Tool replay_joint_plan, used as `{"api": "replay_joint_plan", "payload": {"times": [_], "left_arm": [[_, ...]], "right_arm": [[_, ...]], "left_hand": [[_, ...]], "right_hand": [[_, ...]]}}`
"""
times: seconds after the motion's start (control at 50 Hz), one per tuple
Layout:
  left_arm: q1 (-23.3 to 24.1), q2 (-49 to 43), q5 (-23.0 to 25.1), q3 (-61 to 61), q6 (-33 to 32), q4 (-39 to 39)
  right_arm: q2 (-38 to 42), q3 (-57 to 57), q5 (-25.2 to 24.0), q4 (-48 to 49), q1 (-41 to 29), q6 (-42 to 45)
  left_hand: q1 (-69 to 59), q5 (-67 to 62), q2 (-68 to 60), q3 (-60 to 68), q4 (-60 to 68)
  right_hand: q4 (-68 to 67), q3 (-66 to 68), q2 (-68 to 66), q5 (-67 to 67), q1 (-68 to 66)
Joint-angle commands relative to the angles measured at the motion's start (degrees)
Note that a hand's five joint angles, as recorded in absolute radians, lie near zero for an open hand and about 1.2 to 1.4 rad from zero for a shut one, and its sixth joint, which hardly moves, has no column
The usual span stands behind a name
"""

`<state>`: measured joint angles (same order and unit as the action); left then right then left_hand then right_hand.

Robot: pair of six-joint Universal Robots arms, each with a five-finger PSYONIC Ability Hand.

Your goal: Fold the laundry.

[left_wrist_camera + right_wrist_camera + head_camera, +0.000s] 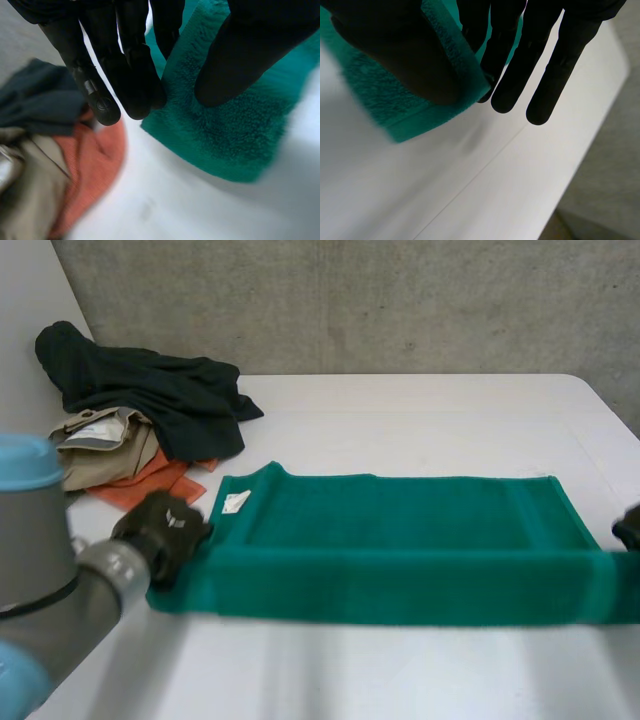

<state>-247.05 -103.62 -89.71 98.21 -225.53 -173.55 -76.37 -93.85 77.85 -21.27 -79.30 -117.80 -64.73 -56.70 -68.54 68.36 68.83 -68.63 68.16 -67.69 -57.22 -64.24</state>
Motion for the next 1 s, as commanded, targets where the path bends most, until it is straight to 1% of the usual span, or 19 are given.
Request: {"api": "replay_joint_plan", "payload": {"times": [0.02, 0.1, 0.14, 0.16, 0.24, 0.34, 0.36, 0.38, 0.4, 0.42, 0.44, 0.48, 0.62, 0.7, 0.72, 0.78, 0.84, 0.98, 1.0], "left_arm": [[0.43, -18.07, -0.38, -17.05, 0.18, -9.26], [0.78, -25.74, -0.47, -25.32, 0.18, -11.80], [1.05, -27.59, -0.64, -27.97, 0.18, -13.48], [1.31, -29.43, -1.08, -30.42, 0.01, -15.66], [1.92, -33.48, -2.57, -35.17, -0.43, -21.55], [2.72, -35.25, -2.75, -37.73, -0.35, -24.73], [2.80, -35.42, -2.75, -38.00, -0.26, -25.08], [2.98, -35.43, -2.75, -38.09, -0.35, -25.26], [3.33, -35.43, -2.67, -38.09, -0.35, -25.70], [3.59, -35.43, -2.58, -37.83, -0.43, -25.88], [3.94, -35.34, -2.49, -37.65, -0.35, -26.14], [4.91, -35.16, -2.58, -37.04, -0.26, -26.84], [5.88, -33.67, -2.75, -33.26, -0.08, -28.34], [5.88, -30.95, -2.75, -29.13, 0.18, -28.43], [5.88, -29.55, -2.75, -27.30, 0.35, -28.43], [5.79, -27.78, -2.67, -24.65, 0.71, -28.43], [5.79, -25.94, -2.67, -21.75, 1.15, -28.43], [5.79, -24.18, -2.58, -18.75, 1.76, -28.43], [5.79, -24.00, -2.58, -18.67, 1.85, -28.43]], "right_arm": [[13.42, 11.91, 0.72, 11.07, -6.74, -7.35], [19.75, 17.37, 2.56, 14.93, -7.89, -8.23], [21.87, 19.14, 3.53, 17.05, -8.06, -8.32], [23.53, 20.62, 4.41, 19.49, -8.15, -8.32], [26.79, 24.05, 5.03, 26.61, -9.20, -9.11], [28.38, 25.56, 5.12, 33.31, -10.96, -10.60], [28.47, 25.65, 5.20, 34.10, -11.05, -11.13], [28.56, 25.82, 5.29, 34.89, -11.05, -11.75], [28.65, 26.08, 5.38, 35.68, -11.05, -12.97], [28.74, 26.17, 5.29, 35.86, -11.14, -13.33], [28.74, 26.26, 5.29, 35.86, -11.14, -13.77], [28.39, 26.09, 5.29, 35.43, -11.23, -14.65], [23.73, 22.32, 4.94, 30.08, -10.88, -16.23], [20.48, 18.62, 2.84, 22.34, -9.39, -17.64], [19.69, 17.14, 1.27, 19.20, -8.60, -18.51], [19.07, 15.02, -1.55, 15.58, -6.67, -19.40], [18.98, 13.61, -2.53, 14.68, -4.73, -19.40], [21.17, 12.55, -3.23, 15.91, -2.88, -19.75], [22.31, 12.73, -3.32, 16.35, -2.62, -19.49]], "left_hand": [[-15.27, -13.30, -11.46, 11.64, 11.17], [-15.27, -13.30, -11.46, 11.64, 11.17], [-15.27, -13.30, -11.46, 11.64, 11.17], [-15.27, -13.30, -11.46, 11.64, 11.17], [-15.27, -13.30, -11.46, 11.64, 11.17], [-15.27, -13.30, -11.46, 11.64, 11.17], [-5.97, -4.00, -2.16, 2.34, 1.87], [10.44, 12.41, 14.25, -14.07, -14.54], [54.73, 56.70, 58.54, -58.36, -58.83], [54.73, 56.70, 58.54, -58.36, -58.83], [48.36, 50.33, 52.17, -51.99, -52.46], [54.73, 56.70, 58.54, -58.36, -58.83], [54.73, 56.70, 58.54, -58.36, -58.83], [54.73, 56.70, 58.54, -58.36, -58.83], [54.73, 56.70, 58.54, -58.36, -58.83], [54.73, 56.70, 58.54, -58.36, -58.83], [54.73, 56.70, 58.54, -58.36, -58.83], [54.73, 56.70, 58.54, -58.36, -58.83], [54.73, 56.70, 58.54, -58.36, -58.83]], "right_hand": [[-11.37, 11.84, -12.31, -12.78, -15.76], [-11.37, 11.84, -12.31, -12.78, -15.76], [-11.37, 11.84, -12.31, -12.78, -15.76], [-11.37, 11.84, -12.31, -12.78, -15.76], [-11.37, 11.84, -12.31, -12.78, -15.76], [-11.26, 11.73, -12.20, -12.67, -15.65], [3.23, -2.75, 2.29, 1.82, -1.16], [21.19, -20.72, 20.25, 19.78, 16.80], [58.63, -58.16, 57.69, 57.22, 54.24], [58.63, -58.16, 57.69, 57.22, 54.24], [58.63, -58.16, 57.69, 57.22, 54.24], [58.63, -58.16, 57.69, 57.22, 54.24], [58.63, -58.16, 57.69, 57.22, 54.24], [58.63, -58.16, 57.69, 57.22, 54.24], [58.63, -58.16, 57.69, 57.22, 54.24], [55.54, -55.06, 54.59, 54.12, 51.15], [53.85, -53.37, 52.90, 52.44, 49.46], [43.59, -43.12, 42.65, 42.18, 39.20], [33.09, -32.61, 32.15, 31.68, 28.70]]}}
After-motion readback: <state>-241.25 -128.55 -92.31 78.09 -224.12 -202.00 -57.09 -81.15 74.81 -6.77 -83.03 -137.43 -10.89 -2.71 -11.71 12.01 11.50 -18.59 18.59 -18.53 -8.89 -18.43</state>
